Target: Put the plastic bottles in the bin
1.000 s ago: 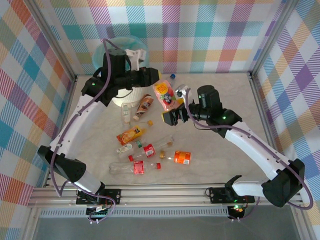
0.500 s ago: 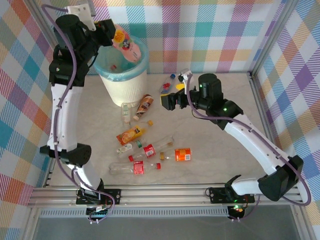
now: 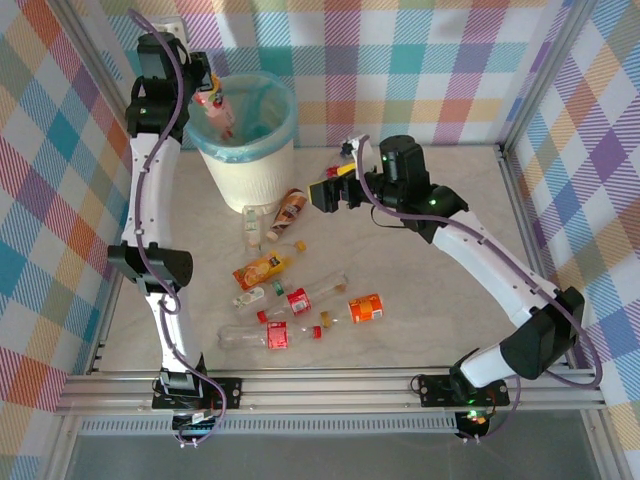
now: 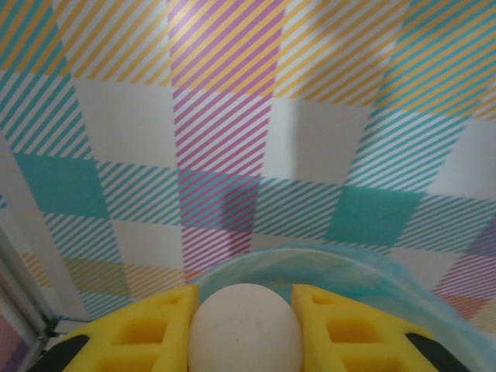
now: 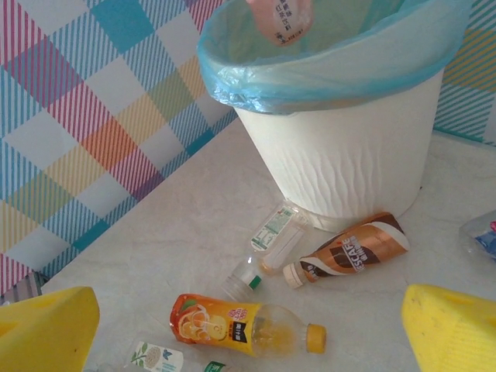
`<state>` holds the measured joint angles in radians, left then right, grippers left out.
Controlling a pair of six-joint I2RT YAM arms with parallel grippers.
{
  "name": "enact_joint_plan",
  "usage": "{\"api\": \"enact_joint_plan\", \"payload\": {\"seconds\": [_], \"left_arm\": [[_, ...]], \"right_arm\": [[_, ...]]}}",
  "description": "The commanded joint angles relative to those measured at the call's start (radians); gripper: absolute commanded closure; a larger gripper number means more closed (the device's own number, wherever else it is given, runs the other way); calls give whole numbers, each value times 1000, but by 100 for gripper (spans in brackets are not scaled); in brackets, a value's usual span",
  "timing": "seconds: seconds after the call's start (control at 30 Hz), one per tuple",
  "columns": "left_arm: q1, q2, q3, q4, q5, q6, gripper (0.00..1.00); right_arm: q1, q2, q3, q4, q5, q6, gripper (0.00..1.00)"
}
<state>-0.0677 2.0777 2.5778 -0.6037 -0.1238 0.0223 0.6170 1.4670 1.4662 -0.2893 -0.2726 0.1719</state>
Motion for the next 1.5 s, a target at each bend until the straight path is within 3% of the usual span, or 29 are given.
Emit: {"api": "enact_joint_plan", "payload": {"seconds": [0.0,0.3,0.47,0.73,0.87,1.0,1.1,1.17,1.33,1.47], "left_arm": [[3,38,42,74,17,73,100],[3,157,37,118,60,60,100],[3,189,21,97,107,50,91],[3,231,7,48,164,37,88],[3,253,7,18,165,40,78],[3,260,8,8,156,42,48],[2,252,8,19,152,30,43],[2,244,10,31,148,19,47],[3,239,13,51,139,4,79],[0,213,17,45,138,-12,84]], "right_arm": [[6,30,38,-13,-35,-3,0],[6,53,40,-15,-42,-13,0],[6,53,24,-22,-42,-19,0],[6,53,6,-23,-53,-25,0],[6,55,5,-26,-60,-26,0],[6,58,7,-29,-66,-25,0],[6,58,12,-31,-68,-26,0],[6,62,14,-31,-68,-23,0],[6,63,17,-33,-74,-17,0],[6,60,18,-47,-73,-19,0]]}}
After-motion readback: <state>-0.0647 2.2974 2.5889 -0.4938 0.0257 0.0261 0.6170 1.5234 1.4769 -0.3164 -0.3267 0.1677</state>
